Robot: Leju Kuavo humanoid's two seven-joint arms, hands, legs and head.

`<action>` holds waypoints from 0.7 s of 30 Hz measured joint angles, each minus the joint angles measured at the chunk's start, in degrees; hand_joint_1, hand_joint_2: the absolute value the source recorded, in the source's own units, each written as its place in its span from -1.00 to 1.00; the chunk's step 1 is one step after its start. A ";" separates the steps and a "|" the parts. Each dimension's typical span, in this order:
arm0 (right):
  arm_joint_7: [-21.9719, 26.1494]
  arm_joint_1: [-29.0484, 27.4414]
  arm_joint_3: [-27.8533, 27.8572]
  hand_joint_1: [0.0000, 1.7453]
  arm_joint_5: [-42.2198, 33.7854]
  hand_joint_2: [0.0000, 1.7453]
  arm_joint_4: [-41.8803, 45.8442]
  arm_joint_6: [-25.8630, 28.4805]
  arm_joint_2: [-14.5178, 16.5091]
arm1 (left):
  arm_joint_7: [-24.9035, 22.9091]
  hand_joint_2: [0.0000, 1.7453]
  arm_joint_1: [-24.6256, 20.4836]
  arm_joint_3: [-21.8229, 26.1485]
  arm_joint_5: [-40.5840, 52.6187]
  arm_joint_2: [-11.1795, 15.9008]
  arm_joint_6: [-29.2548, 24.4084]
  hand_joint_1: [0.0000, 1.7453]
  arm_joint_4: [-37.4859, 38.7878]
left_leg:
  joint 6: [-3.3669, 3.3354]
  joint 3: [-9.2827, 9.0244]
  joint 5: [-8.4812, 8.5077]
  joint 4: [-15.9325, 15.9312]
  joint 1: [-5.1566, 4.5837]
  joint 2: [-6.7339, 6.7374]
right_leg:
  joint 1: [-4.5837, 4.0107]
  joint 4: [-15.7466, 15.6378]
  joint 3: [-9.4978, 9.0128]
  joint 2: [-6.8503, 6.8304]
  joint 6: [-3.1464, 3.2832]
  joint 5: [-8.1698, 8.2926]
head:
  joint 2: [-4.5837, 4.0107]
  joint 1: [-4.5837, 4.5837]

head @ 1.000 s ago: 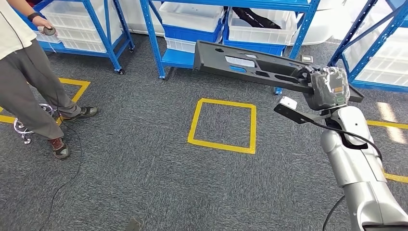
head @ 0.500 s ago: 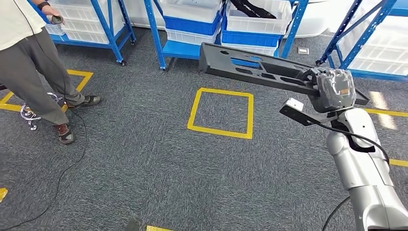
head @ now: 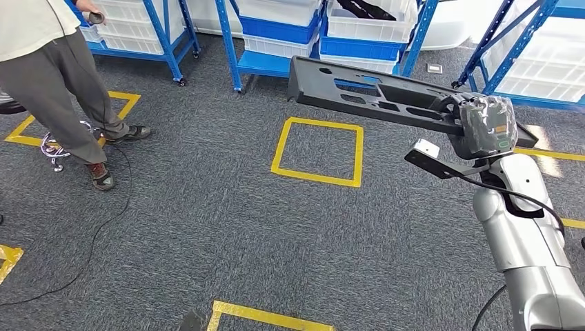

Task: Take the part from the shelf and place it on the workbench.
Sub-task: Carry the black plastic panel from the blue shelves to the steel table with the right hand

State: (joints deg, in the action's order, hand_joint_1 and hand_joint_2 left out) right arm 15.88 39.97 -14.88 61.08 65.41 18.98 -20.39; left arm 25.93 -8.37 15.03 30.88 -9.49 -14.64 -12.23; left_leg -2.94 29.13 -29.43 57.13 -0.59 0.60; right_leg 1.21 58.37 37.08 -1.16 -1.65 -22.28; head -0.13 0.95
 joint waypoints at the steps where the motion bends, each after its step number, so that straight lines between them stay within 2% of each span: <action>1: -0.06 -0.06 -0.02 0.94 0.20 1.00 0.15 0.01 -0.06 | -0.01 1.00 0.01 0.00 0.04 -0.03 -0.01 -1.00 0.01 | -0.29 0.09 0.71 -0.53 0.00 -0.12 | 0.04 0.19 0.30 -0.05 -0.26 -0.03 | 0.00 0.02; 2: -0.12 -0.10 -0.04 0.94 0.37 1.00 0.30 0.01 -0.10 | -0.01 1.00 0.02 0.00 0.07 -0.07 -0.01 -1.00 0.01 | -0.62 0.25 1.52 -1.06 0.09 -0.29 | -0.01 1.25 0.91 0.06 -0.29 -0.80 | 0.00 0.03; 3: -0.19 -0.12 -0.06 0.94 0.49 1.00 0.40 -0.01 -0.15 | -0.01 1.00 0.03 0.01 0.07 -0.11 -0.01 -1.00 0.02 | -0.81 0.56 2.35 -1.50 0.19 -0.51 | -0.06 3.65 2.00 0.24 -0.10 -2.33 | 0.00 -0.01; 5: -0.31 -0.12 -0.16 0.94 0.73 1.00 0.46 -0.07 -0.22 | 0.01 1.00 0.08 0.01 0.07 -0.19 -0.01 -1.00 0.02 | -0.92 1.81 3.45 -1.53 0.15 -1.06 | 0.01 11.25 4.84 0.60 0.30 -6.50 | 0.00 -0.04; 6: -0.36 -0.14 -0.26 0.94 0.87 1.00 0.46 -0.14 -0.20 | 0.01 1.00 0.14 0.01 0.07 -0.22 -0.01 -1.00 0.02 | -0.82 2.46 3.91 -1.45 0.13 -1.37 | 0.05 14.51 5.80 0.69 0.20 -8.00 | 0.00 -0.07; 7: -0.37 -0.16 -0.36 0.94 1.00 1.00 0.46 -0.22 -0.16 | 0.01 1.00 0.18 0.01 0.07 -0.23 -0.01 -1.00 0.03 | -0.71 3.05 4.30 -1.35 0.15 -1.66 | 0.09 16.08 5.92 0.75 -0.08 -8.72 | 0.00 -0.04; 8: -0.38 -0.14 -0.46 0.94 1.13 1.00 0.46 -0.31 -0.12 | 0.01 1.00 0.21 0.01 0.07 -0.25 -0.01 -1.00 0.03 | -0.52 3.64 4.63 -1.12 0.24 -2.03 | 0.19 15.02 4.63 0.80 -0.57 -8.49 | 0.00 -0.06; 10: -0.39 0.02 -0.60 0.94 1.28 1.00 0.46 -0.42 -0.05 | 0.02 1.00 0.22 0.01 0.09 -0.31 -0.01 -1.00 0.04 | -0.08 4.83 4.91 -0.12 0.47 -2.78 | 0.65 7.83 -0.32 1.51 -1.62 -6.98 | 0.00 -0.07; 11: -0.39 0.14 -0.68 0.94 1.34 1.00 0.46 -0.42 0.00 | 0.03 1.00 0.20 0.01 0.13 -0.32 -0.01 -1.00 0.04 | 0.23 5.59 4.93 0.66 0.47 -3.22 | 0.74 4.21 -2.58 2.06 -1.81 -6.33 | 0.00 -0.10; 12: -0.41 0.25 -0.72 0.94 1.35 1.00 0.46 -0.43 0.01 | 0.04 1.00 0.22 0.01 0.17 -0.31 -0.01 -1.00 0.04 | 0.47 6.28 4.95 1.32 0.40 -3.55 | 0.77 2.13 -3.79 2.44 -1.65 -6.02 | 0.00 -0.07; 13: -0.43 0.29 -0.78 0.94 1.38 1.00 0.45 -0.43 0.06 | 0.06 1.00 0.29 0.01 0.21 -0.29 -0.01 -1.00 0.04 | 0.72 6.86 5.05 1.78 0.34 -3.86 | 0.70 1.34 -4.11 2.68 -1.29 -6.01 | 0.00 -0.02; 15: -0.48 0.26 -0.92 0.94 1.44 1.00 0.43 -0.44 0.22 | 0.08 1.00 0.48 0.01 0.25 -0.21 -0.01 -1.00 0.07 | 1.14 7.53 5.42 1.99 0.39 -4.30 | 0.57 1.62 -3.76 2.02 -0.45 -5.51 | 0.00 0.04; 17: -0.47 0.36 -1.07 0.94 1.48 1.00 0.46 -0.44 0.45 | 0.09 1.00 0.57 0.01 0.25 -0.12 -0.02 -1.00 0.10 | 1.77 8.37 4.44 3.43 0.50 -3.37 | 0.72 1.62 -3.52 1.37 0.20 -5.12 | 0.00 0.14; 19: -0.46 0.47 -1.13 0.94 1.47 1.00 0.51 -0.44 0.54 | 0.10 1.00 0.55 0.01 0.25 -0.10 -0.03 -1.00 0.10 | 2.48 10.80 1.03 9.01 0.70 -1.64 | 0.75 1.56 -3.32 0.66 0.67 -4.85 | 0.00 0.36; 21: -0.47 0.47 -1.15 0.94 1.47 1.00 0.52 -0.44 0.56 | 0.10 1.00 0.54 0.01 0.25 -0.11 -0.03 -1.00 0.11 | 2.89 14.05 -2.31 16.37 0.97 -0.89 | 0.56 1.57 -3.06 -0.17 0.88 -4.72 | 0.00 0.42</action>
State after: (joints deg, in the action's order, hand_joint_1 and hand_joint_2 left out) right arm 15.41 40.44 -16.04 62.55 65.93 18.53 -19.82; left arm 26.03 -7.83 15.04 31.12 -9.61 -14.67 -12.13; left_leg -0.05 43.17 -31.74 73.50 0.38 -0.28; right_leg 1.77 59.93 34.02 -1.33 -0.77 -27.00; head -0.13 1.37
